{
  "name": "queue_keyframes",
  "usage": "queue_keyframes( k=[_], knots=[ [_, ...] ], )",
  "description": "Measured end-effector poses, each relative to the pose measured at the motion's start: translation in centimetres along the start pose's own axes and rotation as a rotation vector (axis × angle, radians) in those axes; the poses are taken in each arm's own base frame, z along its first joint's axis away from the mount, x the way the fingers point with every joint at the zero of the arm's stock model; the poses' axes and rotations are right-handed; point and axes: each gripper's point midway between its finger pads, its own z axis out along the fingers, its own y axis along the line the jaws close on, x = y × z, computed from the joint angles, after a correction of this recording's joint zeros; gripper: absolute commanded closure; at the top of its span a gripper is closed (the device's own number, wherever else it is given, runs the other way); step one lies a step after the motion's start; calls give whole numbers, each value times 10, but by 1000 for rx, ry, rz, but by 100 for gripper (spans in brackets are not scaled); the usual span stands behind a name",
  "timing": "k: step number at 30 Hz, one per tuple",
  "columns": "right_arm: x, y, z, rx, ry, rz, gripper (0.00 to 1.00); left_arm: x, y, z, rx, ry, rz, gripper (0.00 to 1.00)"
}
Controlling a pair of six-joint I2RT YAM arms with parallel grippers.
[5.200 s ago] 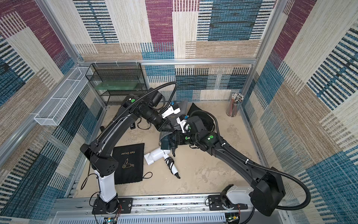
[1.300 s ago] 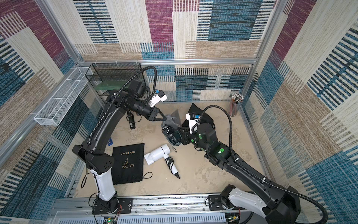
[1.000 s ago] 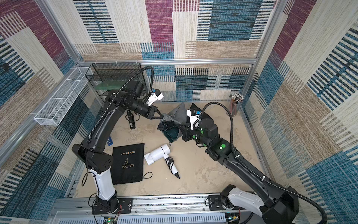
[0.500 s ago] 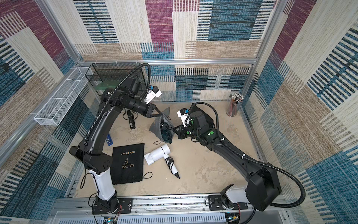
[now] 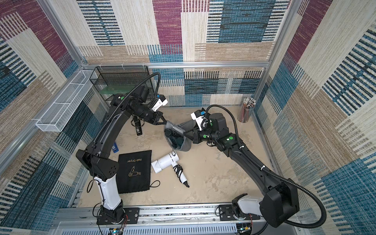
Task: Pack away hair dryers
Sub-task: Adjust the drawstring bag at the center of the board.
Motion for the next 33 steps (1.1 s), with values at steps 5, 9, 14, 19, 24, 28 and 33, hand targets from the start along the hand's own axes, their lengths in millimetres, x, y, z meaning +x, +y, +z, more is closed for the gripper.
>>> queue_keyframes(
  k=[5, 9, 14, 19, 24, 28, 33],
  knots=[
    [-7, -10, -6, -44, -13, 43, 100, 2, -1, 1, 23, 4, -8, 100],
    [-15, -24, 0, -22, 20, 85, 100, 4, 1, 2, 18, 9, -18, 100],
    [-10, -46, 12, 5, 79, 145, 100, 2, -8, -11, 24, -24, -7, 100],
    [-7, -48, 18, -16, 121, 156, 100, -3, -17, -24, 26, -60, 9, 100],
    [-7, -31, 17, -79, 132, 119, 100, -14, -23, -37, 24, -107, 32, 100],
    [2, -20, 24, -114, 170, 95, 100, -20, -25, -41, 20, -123, 42, 100],
    [20, -8, 33, -147, 223, 101, 100, -23, -9, -22, 11, -89, 17, 100]
  ],
)
